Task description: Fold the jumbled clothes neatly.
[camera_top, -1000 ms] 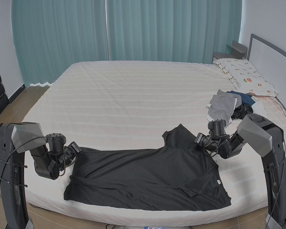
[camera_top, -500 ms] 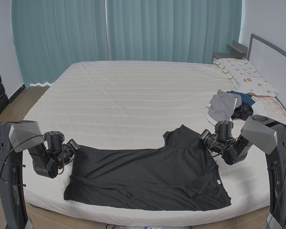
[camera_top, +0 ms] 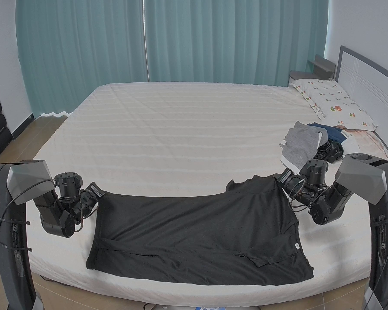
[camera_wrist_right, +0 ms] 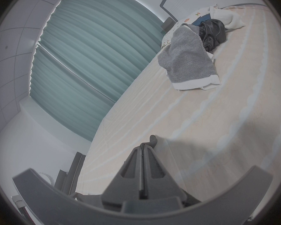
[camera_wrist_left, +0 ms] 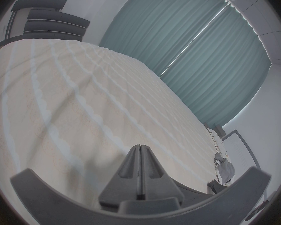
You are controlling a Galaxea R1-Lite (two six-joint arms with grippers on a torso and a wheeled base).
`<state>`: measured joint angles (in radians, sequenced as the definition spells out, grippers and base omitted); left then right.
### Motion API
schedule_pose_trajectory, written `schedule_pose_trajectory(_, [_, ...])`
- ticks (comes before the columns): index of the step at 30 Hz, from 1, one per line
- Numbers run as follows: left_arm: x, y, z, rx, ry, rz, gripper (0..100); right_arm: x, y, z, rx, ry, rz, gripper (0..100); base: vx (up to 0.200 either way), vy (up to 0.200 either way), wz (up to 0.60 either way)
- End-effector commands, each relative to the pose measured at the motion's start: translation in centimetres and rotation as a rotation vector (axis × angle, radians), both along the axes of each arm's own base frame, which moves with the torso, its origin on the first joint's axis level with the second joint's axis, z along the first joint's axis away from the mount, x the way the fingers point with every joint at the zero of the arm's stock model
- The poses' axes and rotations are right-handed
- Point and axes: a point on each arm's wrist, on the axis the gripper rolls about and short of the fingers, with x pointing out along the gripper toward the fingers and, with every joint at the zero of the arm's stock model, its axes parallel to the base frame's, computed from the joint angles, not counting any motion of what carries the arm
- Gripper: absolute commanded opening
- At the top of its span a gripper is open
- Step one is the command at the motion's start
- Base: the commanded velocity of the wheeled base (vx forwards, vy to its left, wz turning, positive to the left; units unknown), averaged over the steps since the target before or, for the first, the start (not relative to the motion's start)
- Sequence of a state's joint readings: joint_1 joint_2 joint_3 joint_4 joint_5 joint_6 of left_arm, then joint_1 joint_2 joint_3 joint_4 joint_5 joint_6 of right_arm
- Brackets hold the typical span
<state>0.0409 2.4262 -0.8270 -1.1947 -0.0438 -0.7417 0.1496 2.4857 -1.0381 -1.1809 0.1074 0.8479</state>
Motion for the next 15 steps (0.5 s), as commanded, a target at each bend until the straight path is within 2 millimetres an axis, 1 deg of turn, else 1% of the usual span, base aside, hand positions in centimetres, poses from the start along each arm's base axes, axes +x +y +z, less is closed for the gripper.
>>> schedule_pose_trajectory(1, [0.1, 0.3, 0.4, 0.000, -0.015, 0.009, 0, 0.2, 0.0, 0.6, 0.002, -0.018, -0.001, 0, 0.000, 0.000, 0.00])
schedule_pose_trajectory(2, [0.1, 0.7, 0.9, -0.002, -0.027, 0.018, 0, 0.5, 0.1, 0.5, 0.001, -0.025, 0.000, 0, 0.000, 0.000, 0.00])
schedule_pose_trajectory(6, [0.2, 0.9, 1.4, -0.021, -0.041, 0.030, 0, 0.7, 0.2, 0.0, -0.008, -0.016, 0.003, 0, 0.000, 0.000, 0.00])
schedule_pose_trajectory(12, [0.3, 1.3, 1.6, -0.024, -0.049, 0.039, 0, 0.7, 0.6, -1.4, -0.054, 0.003, 0.023, 0, 0.000, 0.000, 0.00])
schedule_pose_trajectory(14, [0.3, 1.4, 1.5, -0.023, -0.049, 0.042, 0, 0.8, 0.6, -1.5, -0.058, 0.002, 0.024, 0, 0.000, 0.000, 0.00])
schedule_pose_trajectory(15, [0.3, 1.4, 1.4, -0.022, -0.046, 0.042, 0, 1.1, 0.5, -1.3, -0.058, -0.014, 0.015, 0, 0.000, 0.000, 0.00])
